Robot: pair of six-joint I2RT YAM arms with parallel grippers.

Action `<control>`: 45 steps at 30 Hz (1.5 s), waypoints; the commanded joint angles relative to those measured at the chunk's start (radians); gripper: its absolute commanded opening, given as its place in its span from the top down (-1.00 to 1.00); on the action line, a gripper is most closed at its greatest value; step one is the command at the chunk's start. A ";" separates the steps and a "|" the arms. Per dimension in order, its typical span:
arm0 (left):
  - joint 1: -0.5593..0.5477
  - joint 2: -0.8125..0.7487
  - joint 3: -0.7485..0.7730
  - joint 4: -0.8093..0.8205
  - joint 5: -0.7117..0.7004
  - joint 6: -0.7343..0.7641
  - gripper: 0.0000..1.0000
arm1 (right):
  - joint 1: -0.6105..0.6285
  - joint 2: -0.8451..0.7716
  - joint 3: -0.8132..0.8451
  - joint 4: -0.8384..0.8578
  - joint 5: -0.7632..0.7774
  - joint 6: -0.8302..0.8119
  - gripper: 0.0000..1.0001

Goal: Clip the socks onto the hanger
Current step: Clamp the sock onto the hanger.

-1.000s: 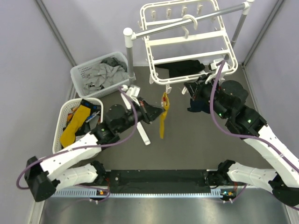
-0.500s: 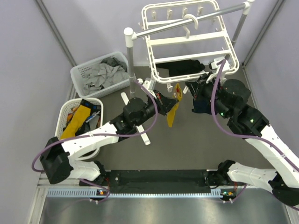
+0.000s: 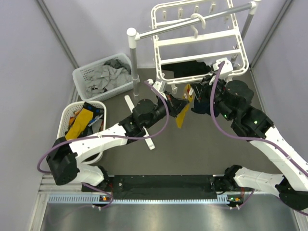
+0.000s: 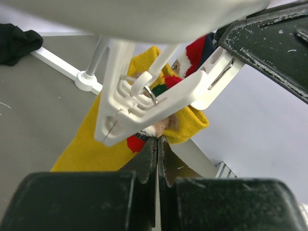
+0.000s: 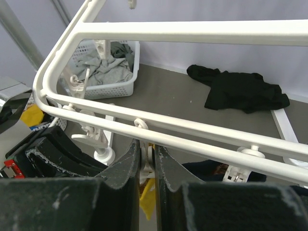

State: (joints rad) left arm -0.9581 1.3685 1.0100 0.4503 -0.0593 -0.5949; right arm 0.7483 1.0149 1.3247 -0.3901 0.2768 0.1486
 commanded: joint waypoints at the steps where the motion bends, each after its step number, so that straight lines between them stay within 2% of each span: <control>1: -0.010 0.010 0.056 0.062 -0.016 0.026 1.00 | -0.006 0.002 0.030 0.011 0.005 -0.018 1.00; 21: -0.053 -0.034 0.056 0.064 -0.065 0.060 1.00 | -0.004 -0.004 -0.032 0.025 0.055 -0.021 1.00; 37: -0.071 -0.011 0.088 0.071 -0.077 0.075 1.00 | -0.004 -0.016 -0.059 0.030 0.029 0.014 0.99; 39: -0.074 -0.006 0.094 0.074 -0.071 0.075 1.00 | -0.004 -0.018 -0.059 0.027 0.029 0.014 0.95; 42: -0.076 -0.003 0.099 0.073 -0.070 0.079 1.00 | -0.006 -0.022 -0.058 0.025 0.033 0.012 0.75; 43: -0.074 -0.003 0.098 0.071 -0.070 0.083 1.00 | -0.006 -0.025 -0.059 0.025 0.035 0.014 0.59; 45: -0.074 -0.002 0.096 0.068 -0.068 0.087 1.00 | -0.004 -0.029 -0.059 0.025 0.039 0.011 0.43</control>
State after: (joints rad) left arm -1.0286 1.3685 1.0641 0.4568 -0.1246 -0.5270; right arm 0.7483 1.0058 1.2705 -0.3542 0.3176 0.1577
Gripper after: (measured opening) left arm 0.011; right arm 0.236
